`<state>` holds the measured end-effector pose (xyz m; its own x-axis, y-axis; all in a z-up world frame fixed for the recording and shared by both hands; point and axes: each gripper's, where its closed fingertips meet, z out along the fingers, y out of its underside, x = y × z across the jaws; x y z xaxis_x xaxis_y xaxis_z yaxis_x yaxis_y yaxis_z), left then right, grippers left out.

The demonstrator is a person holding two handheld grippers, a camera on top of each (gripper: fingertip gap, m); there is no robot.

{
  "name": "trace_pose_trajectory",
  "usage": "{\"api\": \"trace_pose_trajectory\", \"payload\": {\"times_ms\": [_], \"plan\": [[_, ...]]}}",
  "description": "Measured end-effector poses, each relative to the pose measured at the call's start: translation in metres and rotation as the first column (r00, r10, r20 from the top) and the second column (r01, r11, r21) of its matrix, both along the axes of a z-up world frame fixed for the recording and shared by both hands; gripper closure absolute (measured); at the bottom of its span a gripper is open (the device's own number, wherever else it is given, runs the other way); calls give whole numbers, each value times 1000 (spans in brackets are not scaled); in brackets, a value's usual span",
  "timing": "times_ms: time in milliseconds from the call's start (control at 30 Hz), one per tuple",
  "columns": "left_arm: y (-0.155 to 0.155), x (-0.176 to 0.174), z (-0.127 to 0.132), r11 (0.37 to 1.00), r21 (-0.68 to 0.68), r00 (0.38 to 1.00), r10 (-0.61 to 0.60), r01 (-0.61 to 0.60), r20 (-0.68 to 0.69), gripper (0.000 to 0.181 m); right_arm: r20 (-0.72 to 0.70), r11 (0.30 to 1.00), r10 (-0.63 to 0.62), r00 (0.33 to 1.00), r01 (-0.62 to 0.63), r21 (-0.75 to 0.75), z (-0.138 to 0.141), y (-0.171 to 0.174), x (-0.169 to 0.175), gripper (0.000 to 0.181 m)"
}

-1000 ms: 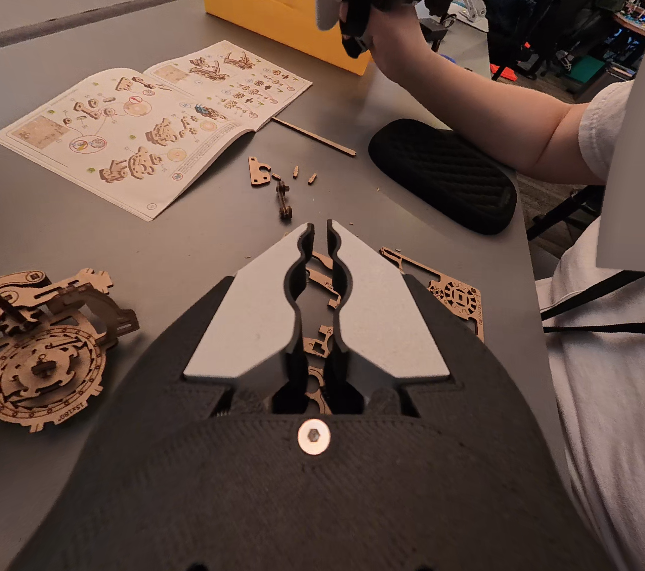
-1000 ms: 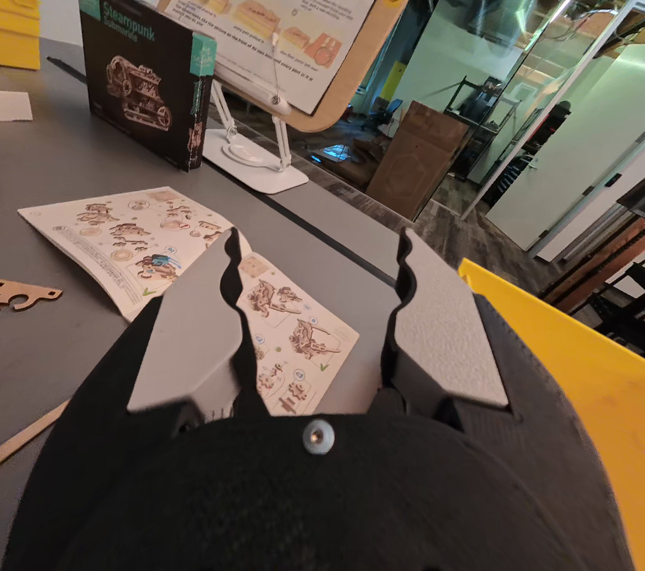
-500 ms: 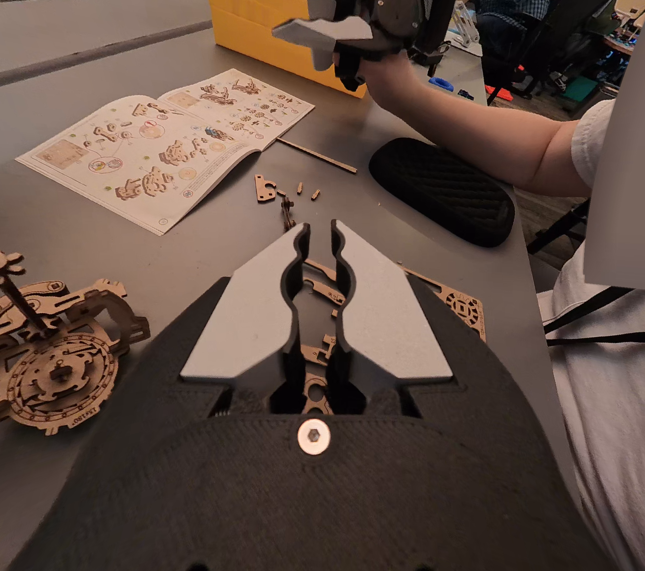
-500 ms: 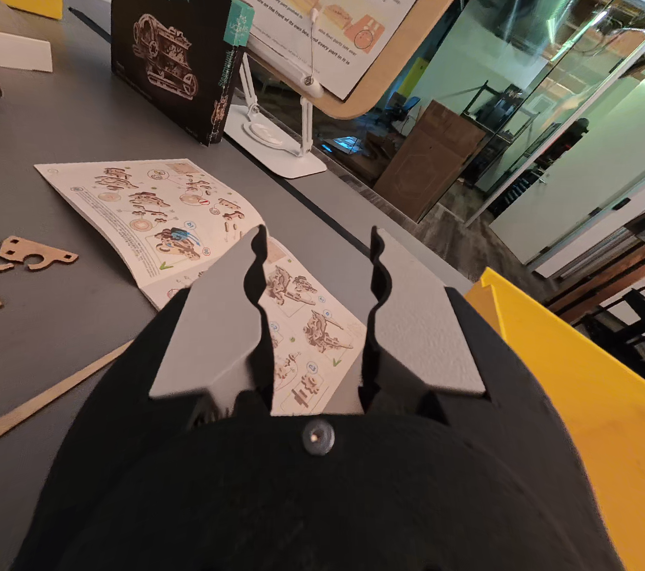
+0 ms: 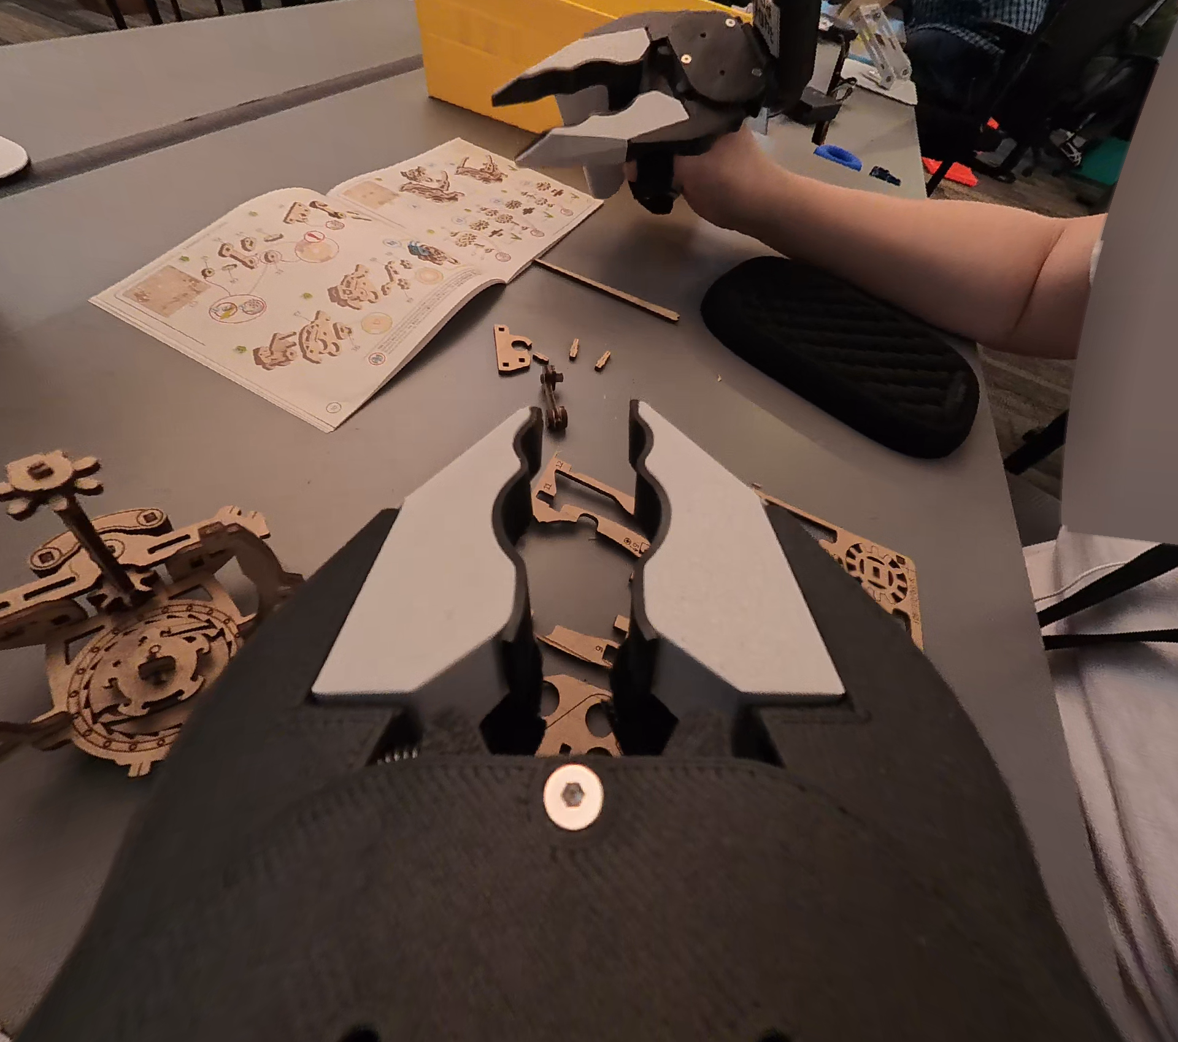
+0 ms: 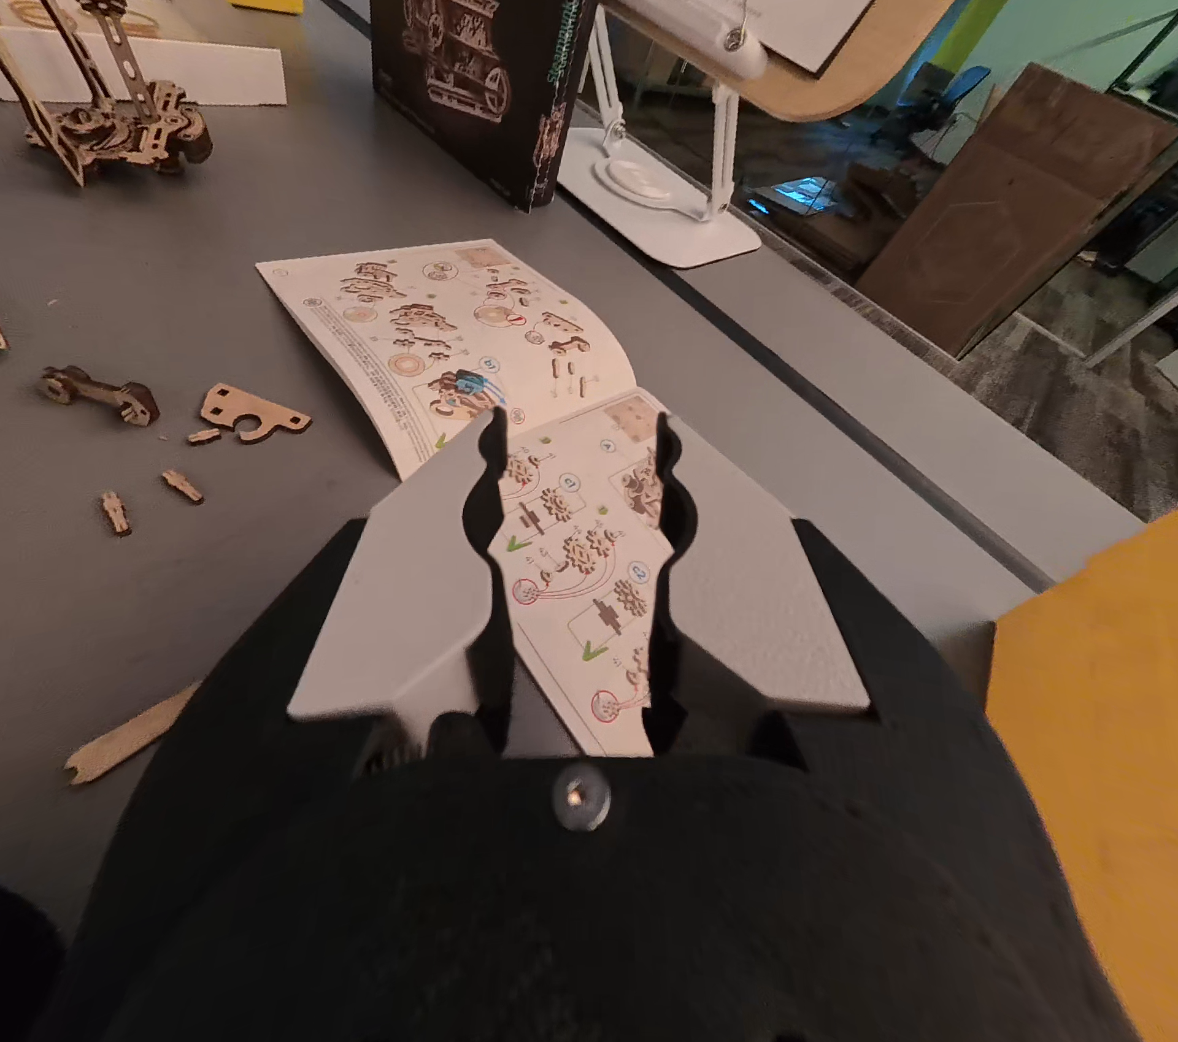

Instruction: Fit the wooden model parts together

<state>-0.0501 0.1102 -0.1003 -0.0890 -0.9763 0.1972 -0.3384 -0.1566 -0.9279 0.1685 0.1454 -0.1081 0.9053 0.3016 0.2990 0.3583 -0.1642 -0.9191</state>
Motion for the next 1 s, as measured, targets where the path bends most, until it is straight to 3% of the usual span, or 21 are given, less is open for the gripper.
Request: {"api": "trace_pose_trajectory", "payload": {"times_ms": [667,1000], "plan": [[-7,1,-10,998,52,998,-23,27,-62,165,129,997,63,990,-57,-53,-17,-1,-16,143],[-8,1,-12,998,52,997,-31,35,-73,166,186,947,317,930,-300,-115,-32,-16,-67,143]]}}
